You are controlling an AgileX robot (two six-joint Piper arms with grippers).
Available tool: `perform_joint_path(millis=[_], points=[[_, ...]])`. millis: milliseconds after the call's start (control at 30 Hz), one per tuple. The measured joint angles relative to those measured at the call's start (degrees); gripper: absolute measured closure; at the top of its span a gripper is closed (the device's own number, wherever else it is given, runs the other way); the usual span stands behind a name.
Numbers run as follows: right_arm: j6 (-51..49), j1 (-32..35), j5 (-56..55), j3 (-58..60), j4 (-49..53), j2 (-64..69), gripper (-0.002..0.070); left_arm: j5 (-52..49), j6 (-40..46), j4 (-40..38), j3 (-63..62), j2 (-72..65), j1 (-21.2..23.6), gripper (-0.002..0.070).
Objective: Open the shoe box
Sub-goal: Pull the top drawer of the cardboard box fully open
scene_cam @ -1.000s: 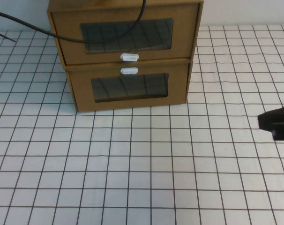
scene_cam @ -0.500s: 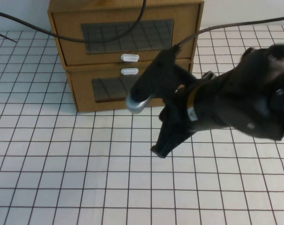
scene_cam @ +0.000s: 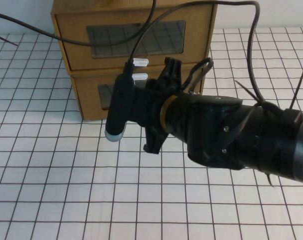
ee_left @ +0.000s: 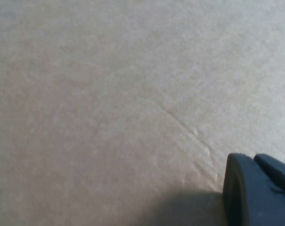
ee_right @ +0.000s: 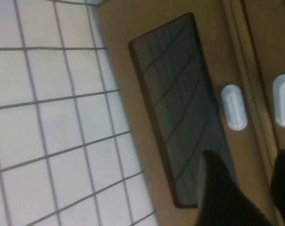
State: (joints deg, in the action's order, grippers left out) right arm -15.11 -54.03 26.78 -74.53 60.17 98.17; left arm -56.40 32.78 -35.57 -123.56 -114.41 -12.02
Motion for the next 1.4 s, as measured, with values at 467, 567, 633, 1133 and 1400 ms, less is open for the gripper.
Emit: perform_joint_path(millis=[467,567,633,1133,1400], points=[[-19.3,5.1,-3.5,-8.5,25.2,10.1,0.0379,-3.3,-0.1,-0.7,-0.2,0.2,0.0,0.0677],[-19.3,5.6,-3.7,-9.9,27.2,12.0,0.0382,-3.4,-0.1,-0.7,-0.2,0.2,0.0,0.0677],[-19.3,5.9,-3.9,-10.4,28.5,12.8,0.0392,-3.5,-0.1,-0.7,-0.2,0.2,0.0,0.0677],[-19.3,7.9,-7.3,-12.4,32.0,15.4,0.0422,-4.7,-0.1,-0.8,-0.2,0.5,0.0,0.0677],[-19.3,8.1,-7.2,-14.6,32.1,17.6,0.0449,-5.6,-0.1,-1.0,-0.3,0.5,0.0,0.0677]])
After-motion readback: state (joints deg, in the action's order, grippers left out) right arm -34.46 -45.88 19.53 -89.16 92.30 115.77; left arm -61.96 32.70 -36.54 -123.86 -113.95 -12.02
